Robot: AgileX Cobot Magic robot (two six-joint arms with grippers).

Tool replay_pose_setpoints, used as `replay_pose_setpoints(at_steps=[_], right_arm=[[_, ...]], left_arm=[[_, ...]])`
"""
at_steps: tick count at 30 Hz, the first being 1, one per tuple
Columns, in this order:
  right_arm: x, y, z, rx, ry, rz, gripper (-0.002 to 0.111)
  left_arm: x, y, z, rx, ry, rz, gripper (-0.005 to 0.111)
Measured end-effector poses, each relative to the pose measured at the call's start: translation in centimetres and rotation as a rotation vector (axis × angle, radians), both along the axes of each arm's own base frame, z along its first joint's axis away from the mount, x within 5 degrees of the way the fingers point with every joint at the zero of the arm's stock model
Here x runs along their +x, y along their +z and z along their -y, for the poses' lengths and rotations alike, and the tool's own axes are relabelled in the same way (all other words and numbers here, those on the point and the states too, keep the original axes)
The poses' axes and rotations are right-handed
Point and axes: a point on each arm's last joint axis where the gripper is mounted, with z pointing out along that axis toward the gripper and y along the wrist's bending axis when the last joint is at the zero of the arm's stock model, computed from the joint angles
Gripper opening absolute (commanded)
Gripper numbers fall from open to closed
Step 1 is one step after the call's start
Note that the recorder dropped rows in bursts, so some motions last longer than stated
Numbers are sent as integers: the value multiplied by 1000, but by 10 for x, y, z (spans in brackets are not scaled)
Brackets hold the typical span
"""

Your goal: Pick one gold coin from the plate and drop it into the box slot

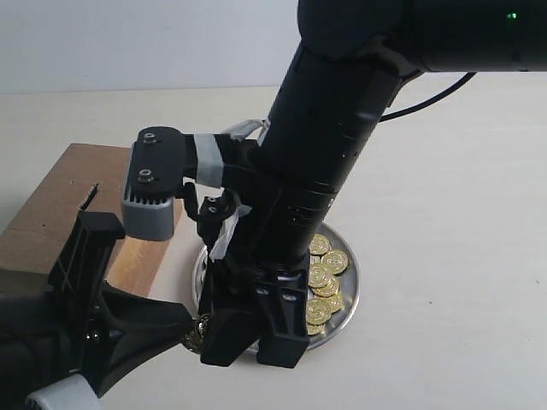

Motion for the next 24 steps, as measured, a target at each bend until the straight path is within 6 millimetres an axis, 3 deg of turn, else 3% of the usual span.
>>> replay_pose_setpoints(at_steps=[8, 14, 20, 23, 24], right_arm=[[1, 0, 2, -16, 11, 25, 39], [12, 16, 16, 3, -63, 113, 39], [42, 12, 25, -18, -242, 262, 39], [57, -2, 21, -40, -332, 309, 39], [65, -13, 17, -46, -384, 321, 39]], left_arm=[[-2, -2, -1, 20, -12, -20, 0], [12, -7, -12, 32, 90, -37, 0], [43, -4, -35, -64, 395, -104, 0], [63, 8, -48, -181, 592, -154, 0], [78, 16, -59, -282, 744, -220, 0]])
